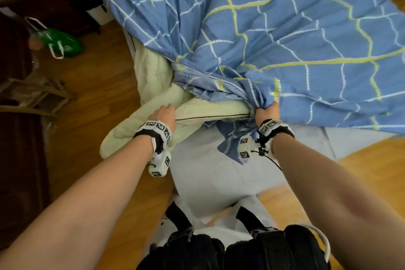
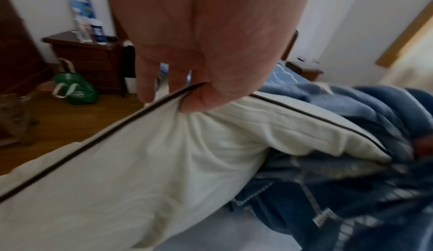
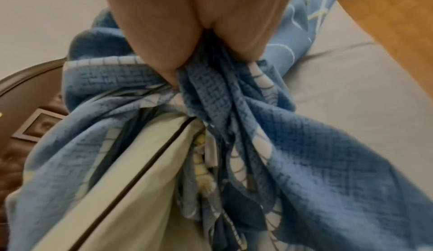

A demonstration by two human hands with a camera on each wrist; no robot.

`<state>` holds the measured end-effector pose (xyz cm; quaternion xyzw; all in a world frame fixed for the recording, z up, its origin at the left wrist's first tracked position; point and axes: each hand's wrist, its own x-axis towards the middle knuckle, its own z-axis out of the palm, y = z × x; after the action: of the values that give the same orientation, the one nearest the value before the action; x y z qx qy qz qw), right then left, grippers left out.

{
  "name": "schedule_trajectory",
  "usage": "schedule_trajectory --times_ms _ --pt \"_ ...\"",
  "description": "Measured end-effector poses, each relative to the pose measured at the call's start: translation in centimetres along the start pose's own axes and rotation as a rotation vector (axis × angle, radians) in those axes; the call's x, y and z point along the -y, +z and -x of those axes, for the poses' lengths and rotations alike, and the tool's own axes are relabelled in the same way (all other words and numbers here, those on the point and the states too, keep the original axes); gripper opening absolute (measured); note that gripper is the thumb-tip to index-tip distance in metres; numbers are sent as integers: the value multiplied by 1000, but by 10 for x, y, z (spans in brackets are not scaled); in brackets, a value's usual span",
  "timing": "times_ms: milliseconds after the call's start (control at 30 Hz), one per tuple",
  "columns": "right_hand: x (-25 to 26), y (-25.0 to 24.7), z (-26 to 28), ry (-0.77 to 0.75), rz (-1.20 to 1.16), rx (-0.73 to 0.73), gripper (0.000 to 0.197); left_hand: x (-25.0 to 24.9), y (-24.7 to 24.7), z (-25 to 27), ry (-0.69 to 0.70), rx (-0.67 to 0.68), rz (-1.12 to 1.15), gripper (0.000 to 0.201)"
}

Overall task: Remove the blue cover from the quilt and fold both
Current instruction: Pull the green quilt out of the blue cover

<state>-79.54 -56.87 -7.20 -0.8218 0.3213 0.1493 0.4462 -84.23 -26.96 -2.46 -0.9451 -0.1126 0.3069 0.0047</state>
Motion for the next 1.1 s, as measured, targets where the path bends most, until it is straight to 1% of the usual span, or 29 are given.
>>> schedule_trajectory --times_ms 67,133,167,200,233,267,300,333,367,400,433,467,500,567,667,733,800,933,1000,1100 --pt "-1 11 -4 -3 -40 55 34 -31 9 -7 87 -35 7 59" --pt "-1 17 -7 -24 -68 92 37 -74 21 -13 229 -88 -46 82" --pt "-1 16 -8 -38 -94 103 40 -96 28 -15 273 -109 -71 89" --pt "-2 16 -11 -56 -120 113 41 -115 34 -16 283 -119 -87 94" --pt "-2 13 -13 -53 -139 122 39 -131 43 -21 265 -130 -98 93" --pt "-2 11 -14 -46 -170 137 38 -144 49 -26 244 -158 -95 86" --pt "-3 8 -15 -40 -182 161 41 -154 51 -29 227 -202 -112 70" --pt "-5 5 -16 -47 -185 194 51 -161 52 -32 222 -251 -138 50" --pt "-9 3 -17 -65 -139 246 59 -167 51 -35 220 -283 -173 42" --pt "-15 2 -18 -101 -70 297 64 -170 51 -37 245 -239 -221 40" --pt "-21 3 -19 -132 35 334 64 -173 49 -37 280 -174 -226 36" --pt "-23 2 -17 -153 132 354 62 -173 45 -34 305 -136 -209 33" --pt "-24 2 -15 -163 201 339 57 -172 40 -31 313 -149 -163 30" --pt "-22 1 -13 -197 256 236 48 -165 32 -20 313 -178 -50 26" --pt "-16 -5 -6 -213 210 80 49 -145 21 -1 333 -182 1 21" --pt "-12 -13 -4 -217 167 27 51 -125 6 14 318 -211 19 17" --pt "-6 -21 -2 -232 192 1 52 -100 -7 28 293 -250 40 17" --pt "8 -30 3 -245 314 -58 49 -30 -20 52 146 -275 90 15" --pt "13 -25 9 -266 361 -66 50 6 -15 60 65 -279 112 14" --pt "22 -10 25 -297 328 -27 53 43 3 71 -66 -258 132 17"
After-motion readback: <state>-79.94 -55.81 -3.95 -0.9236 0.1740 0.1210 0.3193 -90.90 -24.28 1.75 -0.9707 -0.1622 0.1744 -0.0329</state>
